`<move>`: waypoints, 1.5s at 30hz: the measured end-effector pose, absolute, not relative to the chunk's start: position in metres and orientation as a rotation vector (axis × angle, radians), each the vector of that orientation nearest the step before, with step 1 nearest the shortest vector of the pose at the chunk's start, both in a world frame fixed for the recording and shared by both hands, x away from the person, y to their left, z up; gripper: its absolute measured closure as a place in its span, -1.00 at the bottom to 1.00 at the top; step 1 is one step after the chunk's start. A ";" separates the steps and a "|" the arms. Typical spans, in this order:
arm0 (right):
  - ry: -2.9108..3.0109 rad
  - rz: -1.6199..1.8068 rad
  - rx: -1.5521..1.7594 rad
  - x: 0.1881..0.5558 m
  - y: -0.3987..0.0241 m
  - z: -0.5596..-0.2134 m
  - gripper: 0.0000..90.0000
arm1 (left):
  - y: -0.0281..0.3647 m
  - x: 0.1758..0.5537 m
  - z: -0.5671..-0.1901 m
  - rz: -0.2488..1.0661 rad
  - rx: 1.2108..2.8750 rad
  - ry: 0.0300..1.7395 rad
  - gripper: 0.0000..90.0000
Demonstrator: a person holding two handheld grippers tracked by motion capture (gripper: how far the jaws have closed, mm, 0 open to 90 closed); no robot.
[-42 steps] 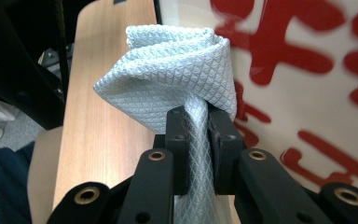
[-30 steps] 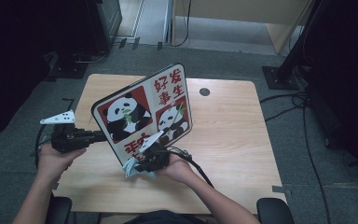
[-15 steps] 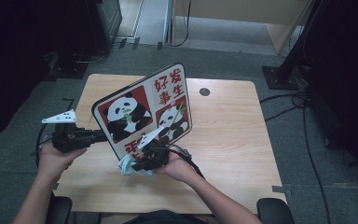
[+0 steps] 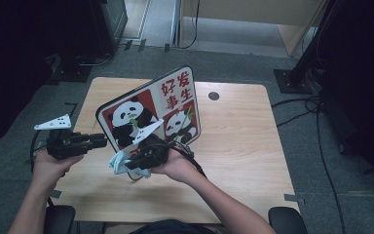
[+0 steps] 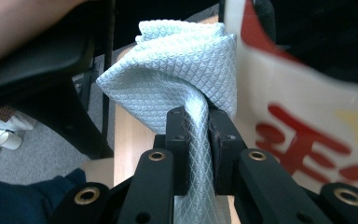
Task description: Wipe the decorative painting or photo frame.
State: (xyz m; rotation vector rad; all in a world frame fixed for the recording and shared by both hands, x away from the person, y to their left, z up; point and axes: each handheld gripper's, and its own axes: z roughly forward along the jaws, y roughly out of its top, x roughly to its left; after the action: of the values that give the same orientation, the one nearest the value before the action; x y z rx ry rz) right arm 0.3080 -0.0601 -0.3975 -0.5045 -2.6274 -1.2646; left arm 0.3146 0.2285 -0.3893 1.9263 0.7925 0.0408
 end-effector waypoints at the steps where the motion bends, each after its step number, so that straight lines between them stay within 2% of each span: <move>1: -2.622 -1.273 -0.504 0.309 -0.058 -0.393 0.79 | 0.230 0.314 -0.390 0.044 1.930 0.793 0.47; 33: -2.630 -1.531 -0.465 0.328 -0.006 -0.275 0.79 | 0.245 0.305 -0.394 0.074 1.932 0.797 0.41; 45: -2.628 -1.507 -0.528 0.333 -0.007 -0.283 0.79 | 0.246 0.304 -0.394 0.076 1.919 0.797 0.39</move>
State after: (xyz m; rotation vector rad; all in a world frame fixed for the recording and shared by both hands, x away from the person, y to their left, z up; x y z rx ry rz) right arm 0.3328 -0.0070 -0.2826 -0.5280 -2.6279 -1.5072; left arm 0.3043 0.2462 -0.3942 1.9186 0.7975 0.0756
